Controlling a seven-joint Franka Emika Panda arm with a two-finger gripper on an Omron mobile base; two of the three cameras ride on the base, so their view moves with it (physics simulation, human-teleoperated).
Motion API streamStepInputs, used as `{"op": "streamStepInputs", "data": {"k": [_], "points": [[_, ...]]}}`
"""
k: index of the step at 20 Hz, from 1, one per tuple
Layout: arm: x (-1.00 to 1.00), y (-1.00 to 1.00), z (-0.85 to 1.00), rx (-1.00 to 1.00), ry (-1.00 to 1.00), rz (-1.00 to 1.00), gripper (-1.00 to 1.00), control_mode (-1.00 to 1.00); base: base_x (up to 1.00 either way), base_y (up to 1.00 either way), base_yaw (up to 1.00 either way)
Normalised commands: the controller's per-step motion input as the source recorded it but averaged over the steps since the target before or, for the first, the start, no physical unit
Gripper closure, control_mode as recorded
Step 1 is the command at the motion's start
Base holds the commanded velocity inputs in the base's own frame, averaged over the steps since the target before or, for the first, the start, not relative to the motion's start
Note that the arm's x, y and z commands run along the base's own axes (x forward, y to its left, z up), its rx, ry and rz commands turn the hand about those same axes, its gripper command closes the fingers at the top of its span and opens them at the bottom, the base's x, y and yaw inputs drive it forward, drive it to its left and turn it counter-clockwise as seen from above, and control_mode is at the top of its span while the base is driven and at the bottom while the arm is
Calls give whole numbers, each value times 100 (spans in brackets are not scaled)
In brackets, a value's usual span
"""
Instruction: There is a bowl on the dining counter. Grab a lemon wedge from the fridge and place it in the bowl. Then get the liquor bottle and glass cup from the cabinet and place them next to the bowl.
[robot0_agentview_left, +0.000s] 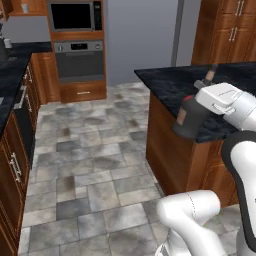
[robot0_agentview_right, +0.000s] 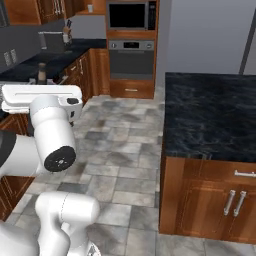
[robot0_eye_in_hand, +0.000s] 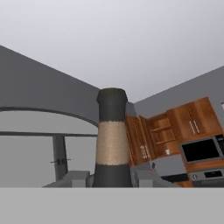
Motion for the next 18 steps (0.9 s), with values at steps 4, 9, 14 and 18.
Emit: {"op": "streamStepInputs", "data": {"k": [4, 9, 14, 18], "points": [[0, 0, 0, 0, 0, 0, 100, 100, -100, 22, -1], [0, 0, 0, 0, 0, 0, 100, 100, -100, 11, -1], [0, 0, 0, 0, 0, 0, 100, 100, -100, 14, -1], [0, 0, 0, 0, 0, 0, 100, 100, -39, 100, -20]]}}
